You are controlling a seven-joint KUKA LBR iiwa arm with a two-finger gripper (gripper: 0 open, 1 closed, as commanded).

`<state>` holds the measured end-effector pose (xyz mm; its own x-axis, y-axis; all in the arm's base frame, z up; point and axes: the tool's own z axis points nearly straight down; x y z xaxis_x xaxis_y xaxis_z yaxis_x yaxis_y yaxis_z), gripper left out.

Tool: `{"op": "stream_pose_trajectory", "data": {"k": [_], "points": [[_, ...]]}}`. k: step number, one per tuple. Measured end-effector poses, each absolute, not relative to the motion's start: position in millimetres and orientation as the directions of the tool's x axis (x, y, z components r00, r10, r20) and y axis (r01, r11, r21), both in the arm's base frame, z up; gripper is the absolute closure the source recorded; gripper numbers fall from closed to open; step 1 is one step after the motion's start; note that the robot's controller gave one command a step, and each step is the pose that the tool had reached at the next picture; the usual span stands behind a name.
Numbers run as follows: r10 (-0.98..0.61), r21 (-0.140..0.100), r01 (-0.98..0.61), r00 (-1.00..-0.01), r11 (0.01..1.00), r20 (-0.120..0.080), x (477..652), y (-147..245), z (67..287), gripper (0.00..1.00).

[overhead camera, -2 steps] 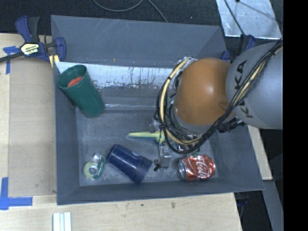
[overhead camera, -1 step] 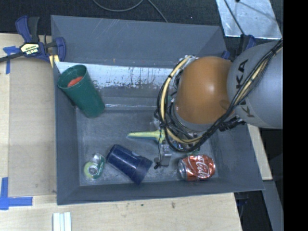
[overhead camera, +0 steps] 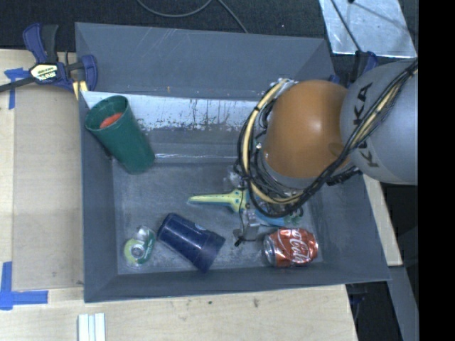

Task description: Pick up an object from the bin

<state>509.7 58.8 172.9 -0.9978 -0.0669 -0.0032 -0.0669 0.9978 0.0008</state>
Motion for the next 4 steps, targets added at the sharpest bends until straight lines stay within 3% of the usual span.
{"op": "stream_pose_trajectory", "data": {"k": [1,2,3,4], "points": [[-0.113,-0.001,-0.113,-0.994,0.994,-0.003,515.5,40.2,152.3,0.00],[0.044,0.002,0.044,-0.999,0.999,-0.012,545.7,21.8,115.1,0.00],[-0.038,0.000,-0.038,-0.999,0.999,0.004,569.5,-2.5,98.4,0.00],[-0.122,-0.003,-0.122,-0.992,0.992,-0.014,586.2,-7.1,105.1,0.00]]}}
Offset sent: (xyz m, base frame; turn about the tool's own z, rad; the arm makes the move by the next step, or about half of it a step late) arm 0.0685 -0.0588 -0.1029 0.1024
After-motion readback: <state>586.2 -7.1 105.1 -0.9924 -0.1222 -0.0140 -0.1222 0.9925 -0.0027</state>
